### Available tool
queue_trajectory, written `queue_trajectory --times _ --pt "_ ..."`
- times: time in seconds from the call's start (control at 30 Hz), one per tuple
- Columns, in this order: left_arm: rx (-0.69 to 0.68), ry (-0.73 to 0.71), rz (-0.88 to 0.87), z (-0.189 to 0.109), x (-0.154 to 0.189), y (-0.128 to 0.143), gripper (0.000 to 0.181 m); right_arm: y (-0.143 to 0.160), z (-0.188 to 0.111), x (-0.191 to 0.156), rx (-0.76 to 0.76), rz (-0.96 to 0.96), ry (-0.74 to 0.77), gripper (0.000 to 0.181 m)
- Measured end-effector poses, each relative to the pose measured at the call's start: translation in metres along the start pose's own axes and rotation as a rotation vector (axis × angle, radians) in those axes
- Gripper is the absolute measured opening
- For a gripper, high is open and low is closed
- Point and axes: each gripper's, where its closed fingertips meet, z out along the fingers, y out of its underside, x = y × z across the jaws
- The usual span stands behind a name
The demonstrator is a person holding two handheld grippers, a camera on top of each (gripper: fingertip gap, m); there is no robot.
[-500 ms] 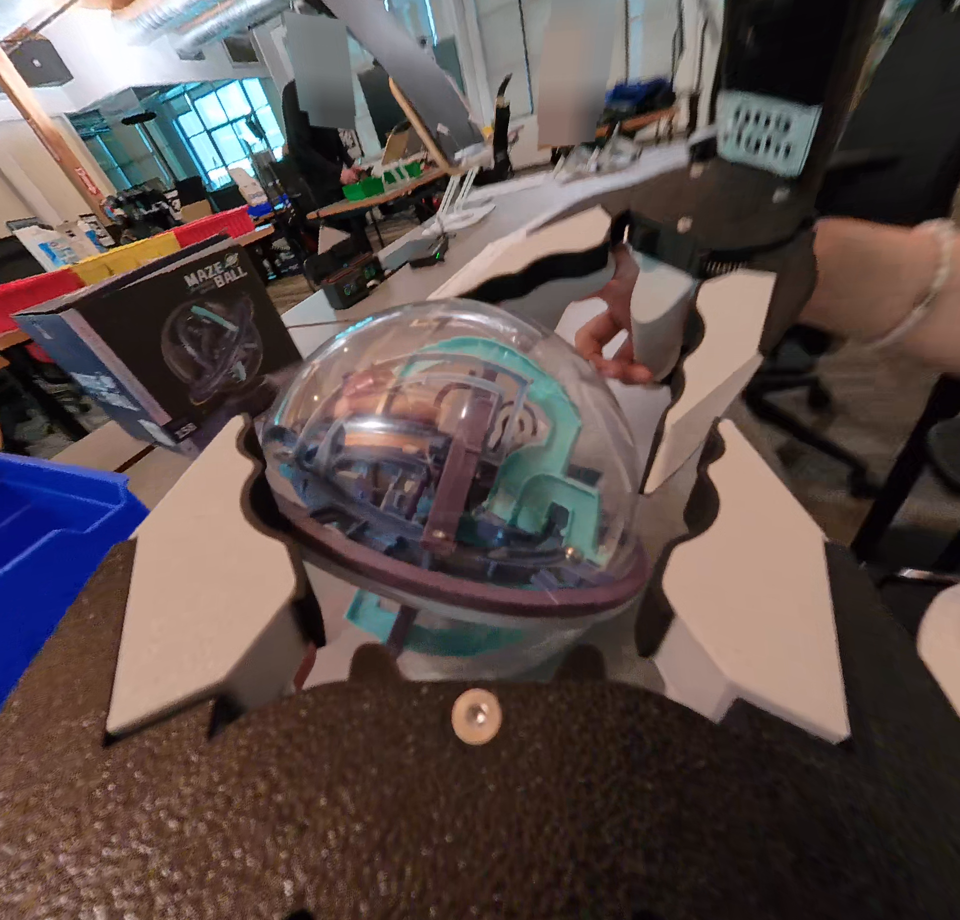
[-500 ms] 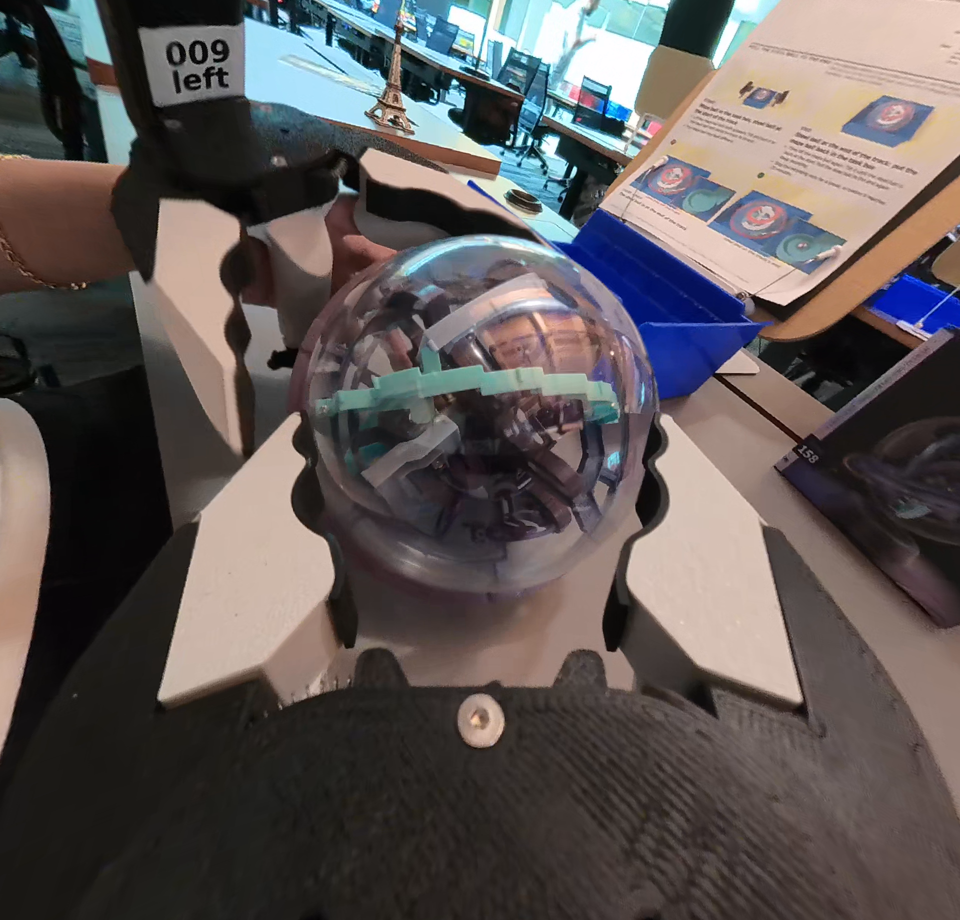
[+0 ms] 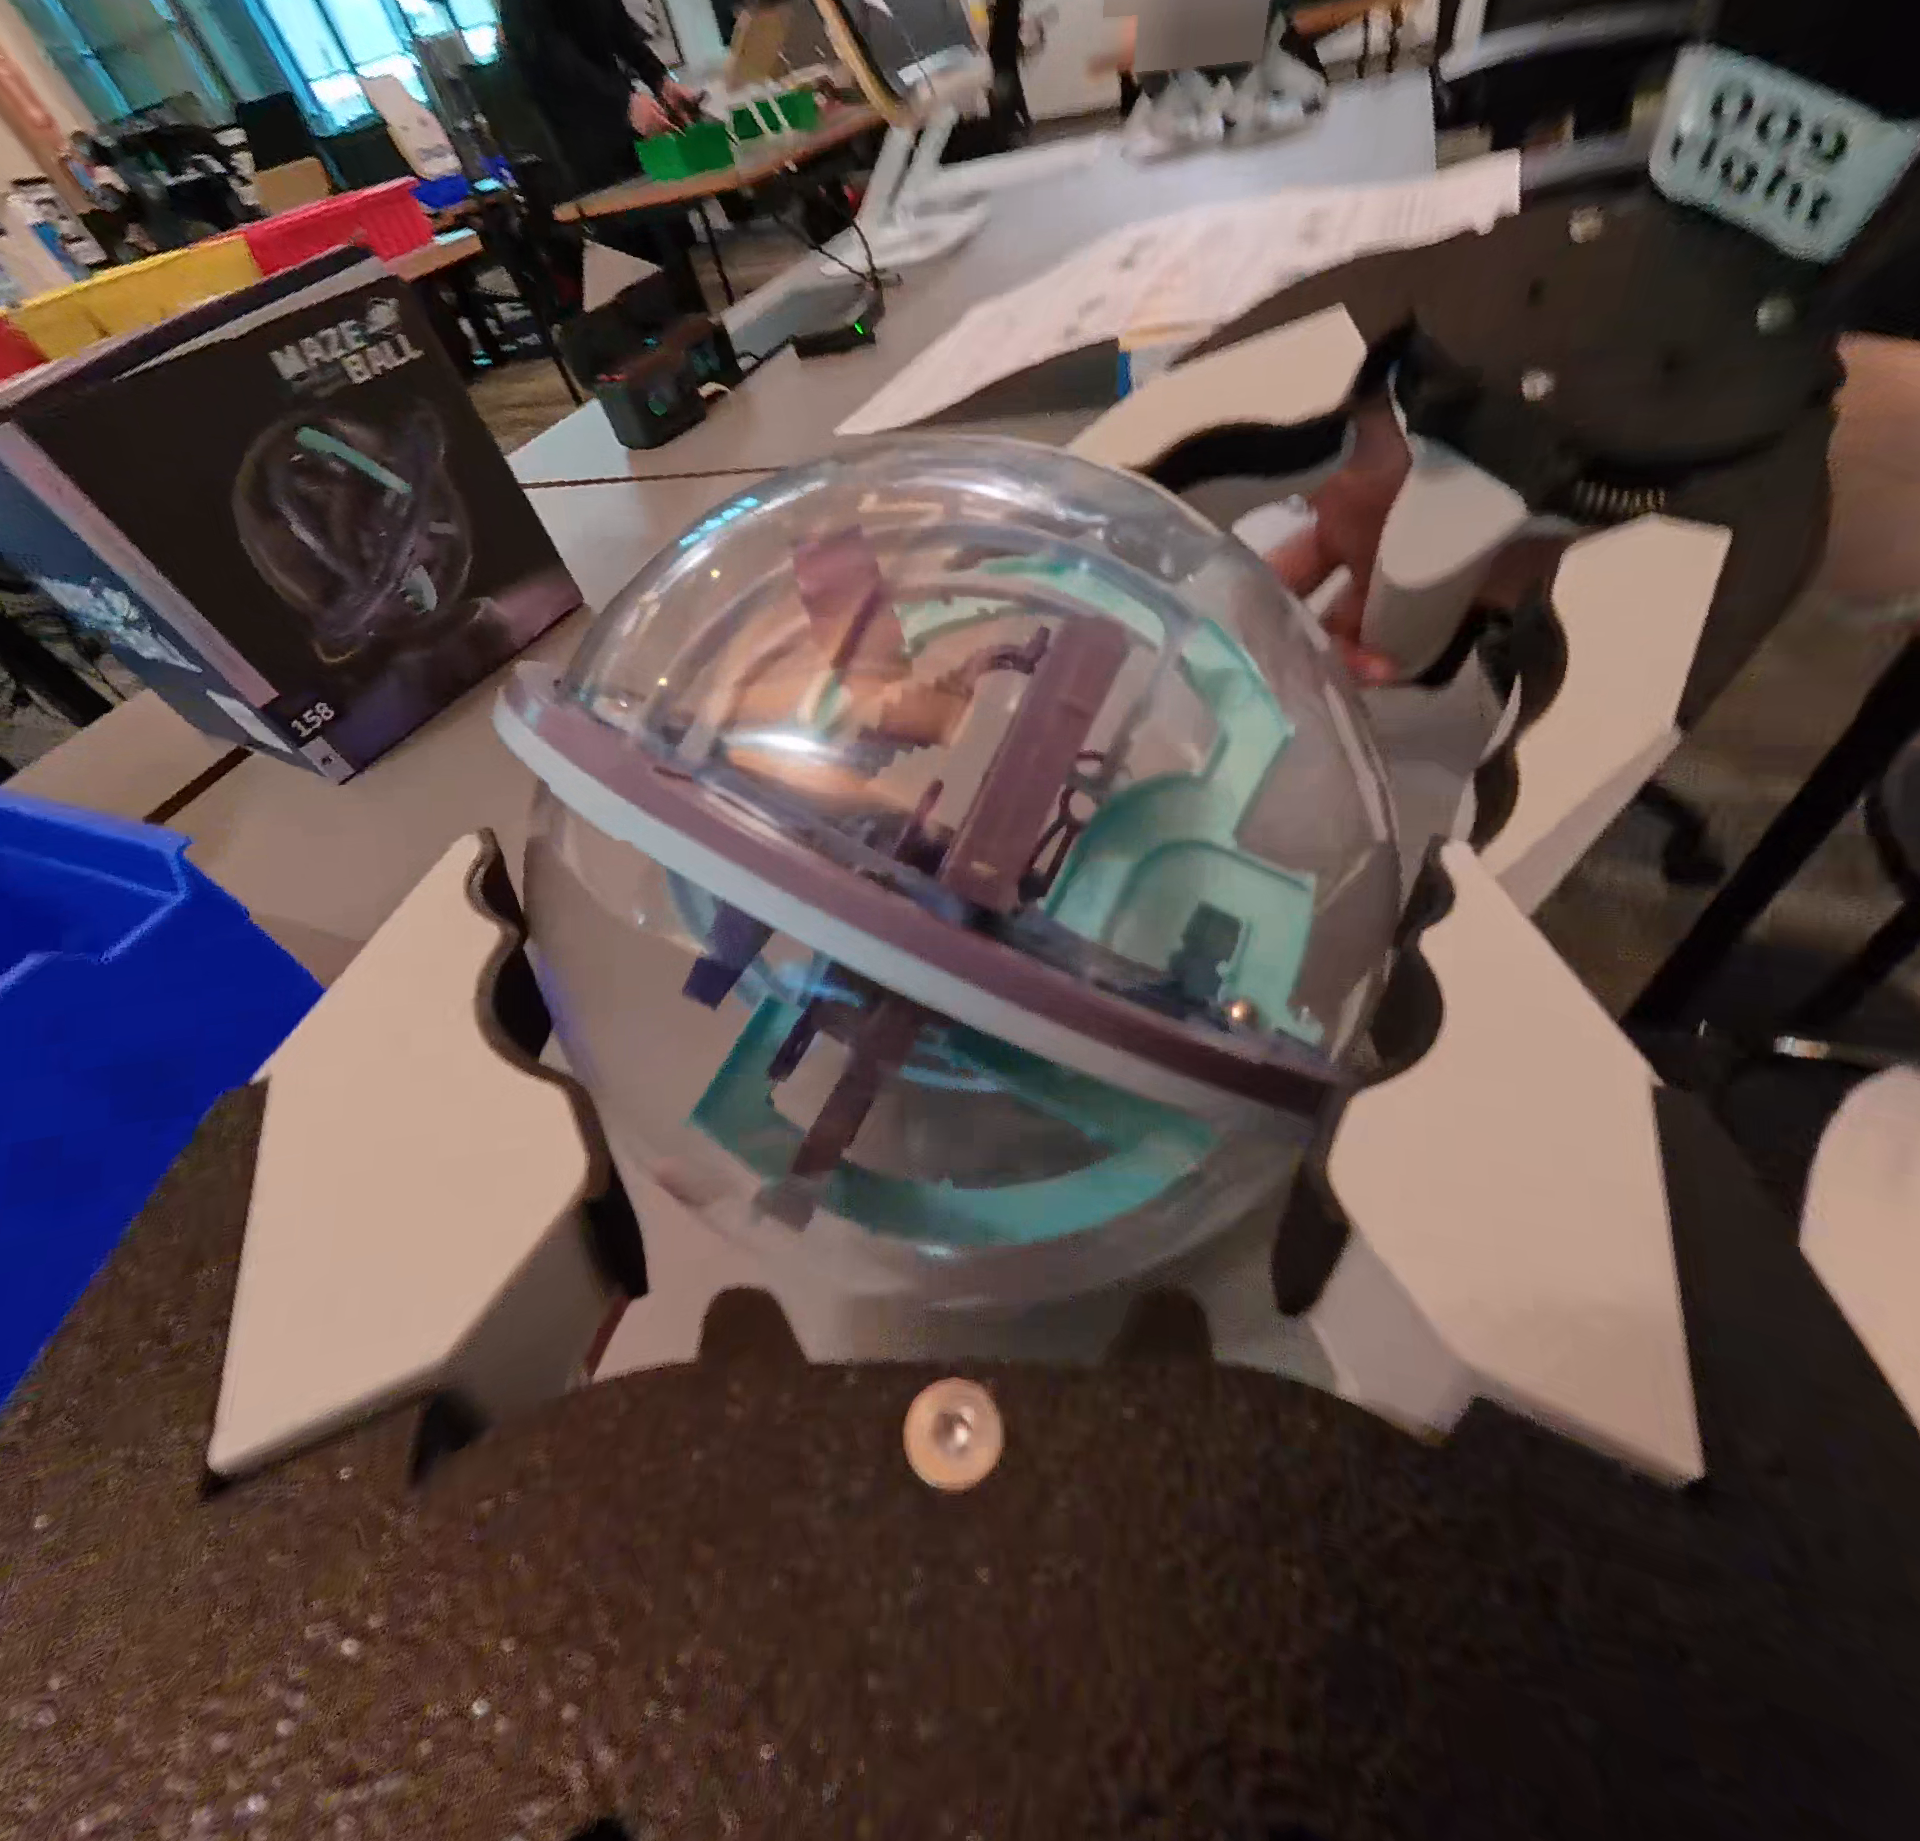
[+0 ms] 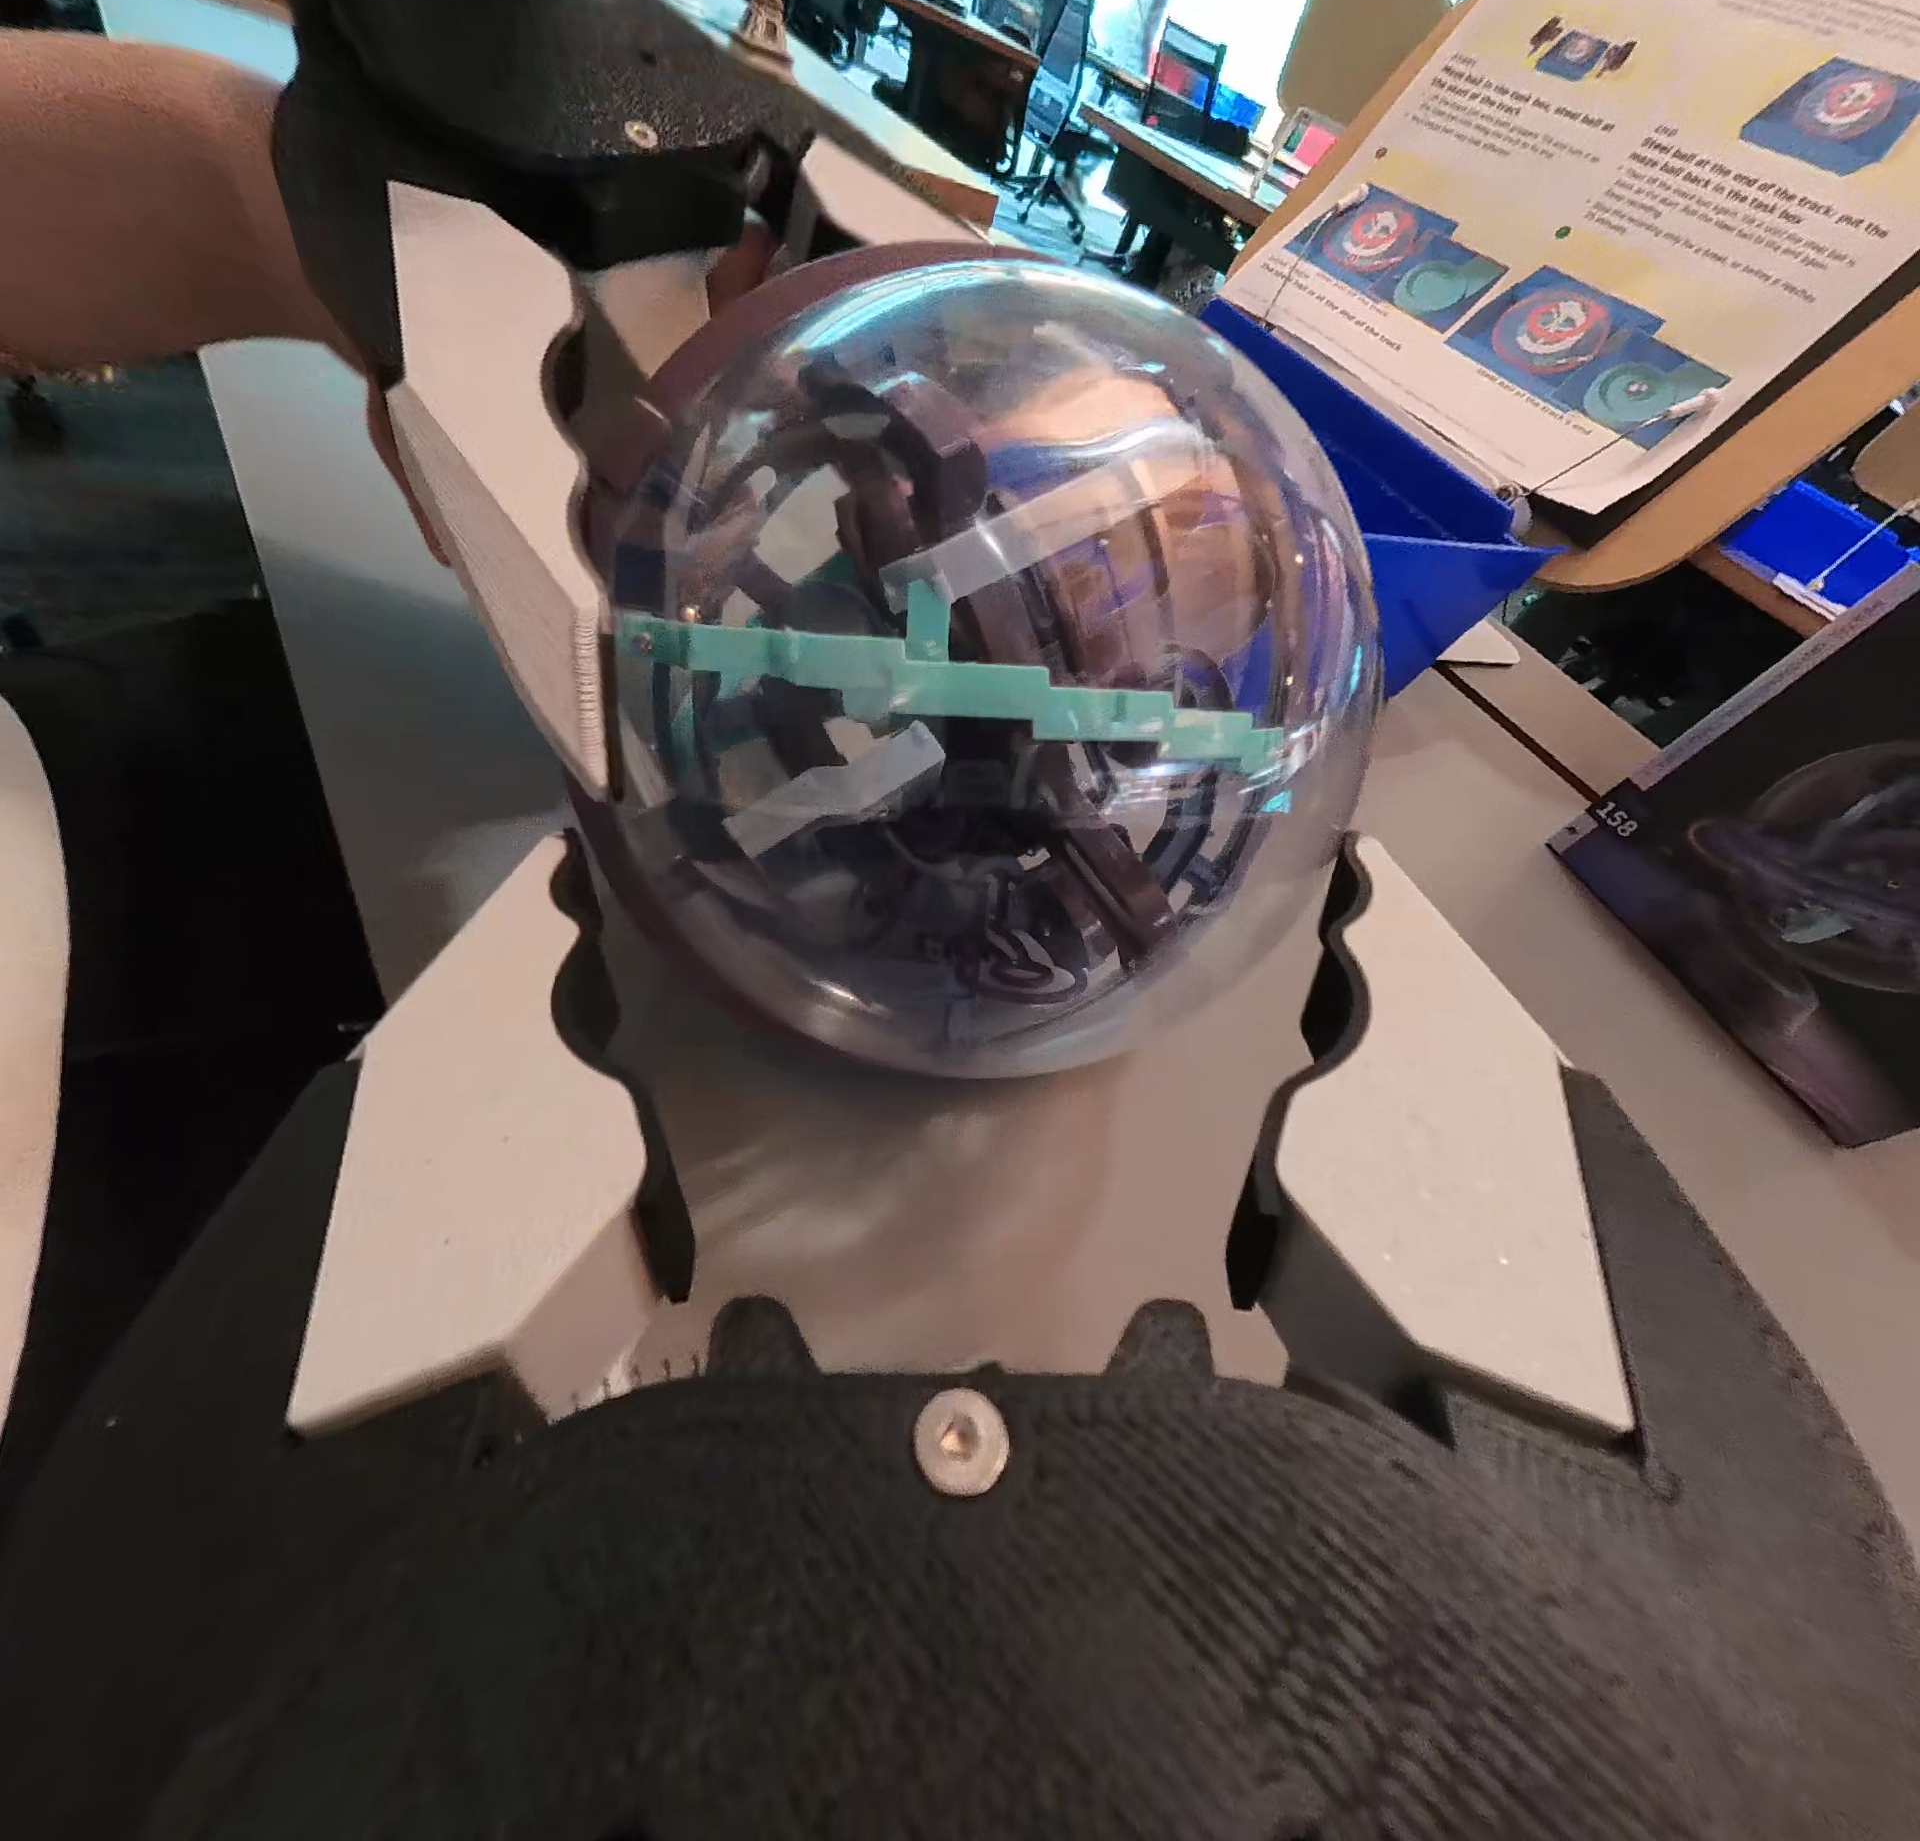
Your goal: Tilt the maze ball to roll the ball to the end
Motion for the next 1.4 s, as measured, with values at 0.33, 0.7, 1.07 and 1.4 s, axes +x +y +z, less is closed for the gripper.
queue_trajectory --times 0.33,0.7,1.07,1.4 --pt "-0.200 0.082 0.236 0.001 0.004 0.006 0.157 0.009 -0.017 -0.009 -0.063 0.011 -0.093 0.132" --pt "-0.197 0.177 0.085 0.001 0.008 -0.007 0.153 0.006 -0.015 -0.017 -0.067 -0.002 -0.064 0.135" --pt "-0.374 0.217 0.222 0.001 0.009 0.004 0.158 0.010 -0.029 -0.024 -0.113 -0.048 -0.149 0.131" --pt "-0.502 0.286 0.476 0.009 0.016 0.014 0.154 -0.026 -0.030 0.027 -0.100 -0.081 -0.200 0.139"
